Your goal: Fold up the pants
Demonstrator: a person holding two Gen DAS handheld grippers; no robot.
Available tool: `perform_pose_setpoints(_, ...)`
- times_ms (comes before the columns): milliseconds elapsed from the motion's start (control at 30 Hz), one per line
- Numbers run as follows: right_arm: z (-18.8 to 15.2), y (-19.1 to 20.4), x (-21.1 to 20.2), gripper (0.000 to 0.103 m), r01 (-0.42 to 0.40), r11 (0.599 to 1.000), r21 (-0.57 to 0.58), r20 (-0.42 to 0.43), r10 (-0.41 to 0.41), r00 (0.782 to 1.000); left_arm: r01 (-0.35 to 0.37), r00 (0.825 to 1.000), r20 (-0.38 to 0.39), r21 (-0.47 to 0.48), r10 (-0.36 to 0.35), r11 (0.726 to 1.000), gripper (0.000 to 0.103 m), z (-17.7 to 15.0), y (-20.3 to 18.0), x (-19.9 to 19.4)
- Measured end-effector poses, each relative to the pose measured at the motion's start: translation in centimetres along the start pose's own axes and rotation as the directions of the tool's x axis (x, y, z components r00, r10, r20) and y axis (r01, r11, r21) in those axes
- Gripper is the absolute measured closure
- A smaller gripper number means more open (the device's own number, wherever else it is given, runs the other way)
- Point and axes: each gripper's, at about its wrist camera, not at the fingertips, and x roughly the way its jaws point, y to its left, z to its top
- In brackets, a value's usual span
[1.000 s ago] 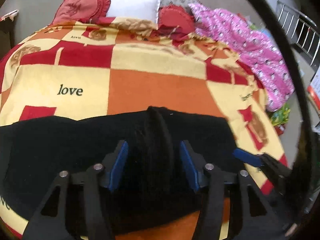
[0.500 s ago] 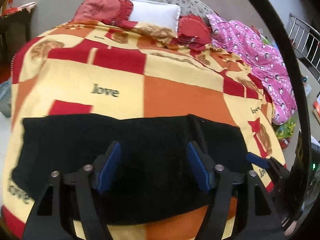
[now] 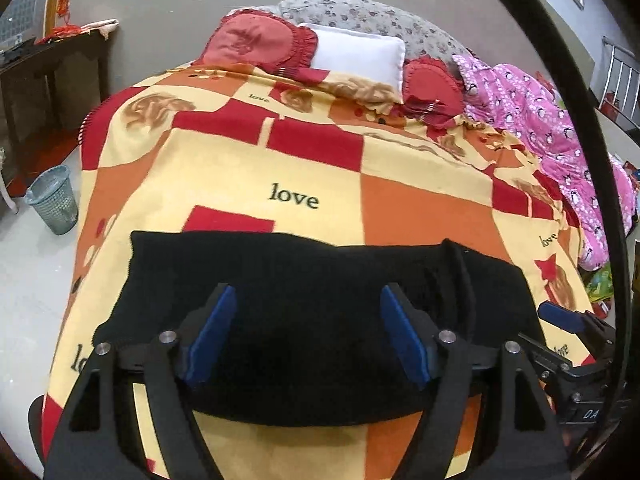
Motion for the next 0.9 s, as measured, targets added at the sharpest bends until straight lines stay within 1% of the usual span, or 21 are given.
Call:
perform_pose_setpoints(100,0.0,0.6,0.2,0.000,-0.017,1.000,-0.014,0.018,0.017,1.000,-0.025,1.000,0.002,0.008,0.025,1.000,0.028,-0.3,0.3,-0.1)
perform_pose_setpoints(167,0.0,0.8,0.5,0.000,-0.003,1.000,-0.019,0.031,0.004,1.000,-0.031,1.000,0.001,0.026,0.031,0.999,0.028,-0.5,0.4,-0.2)
perform_pose_setpoints(233,0.0,0.8,1.1,0.000,0.008,1.000,-0.015,0.015,-0.008,1.000,-0.038,0.999,-0.011,0.031,0.038,0.999,0.028,-0.7,0.6,-0.1)
perform_pose_setpoints(333,-0.1,0.9,1.5,0.000,0.003,1.000,-0.008,-0.004,-0.003,1.000,-0.049,0.999,-0.011,0.028,0.049,0.998,0.028,-0.9,1.0,-0.3)
perform_pose_setpoints(433,-0.1,1.3,1.5,0.000,0.003,1.000,-0.023,0.010,-0.003,1.000,-0.063,0.998,0.011,0.024,0.063,0.998,0.028,-1.0,1.3,-0.7)
perform_pose_setpoints(500,-0.3,1.6,1.7,0.000,-0.007,1.000,-0.026,-0.005,0.007,1.000,-0.065,0.998,0.005,0.021,0.065,0.998,0.028,-1.1,1.5,-0.6)
perform_pose_setpoints(600,-0.3,2.0,2.1,0.000,-0.001,0.999,-0.047,-0.022,0.000,1.000,-0.059,0.998,-0.005,0.016,0.059,0.998,0.028,-1.1,1.6,-0.6)
perform_pose_setpoints(733,-0.2,2.5,2.1,0.000,-0.012,0.998,-0.059,-0.014,0.012,1.000,-0.066,0.998,0.009,0.017,0.066,0.998,0.028,-1.2,1.8,-0.8)
perform_pose_setpoints(900,-0.1,2.2,2.6,0.000,-0.009,0.999,-0.050,-0.025,0.007,1.000,-0.075,0.997,0.001,0.000,0.075,0.997,0.028,-1.5,2.4,-0.6)
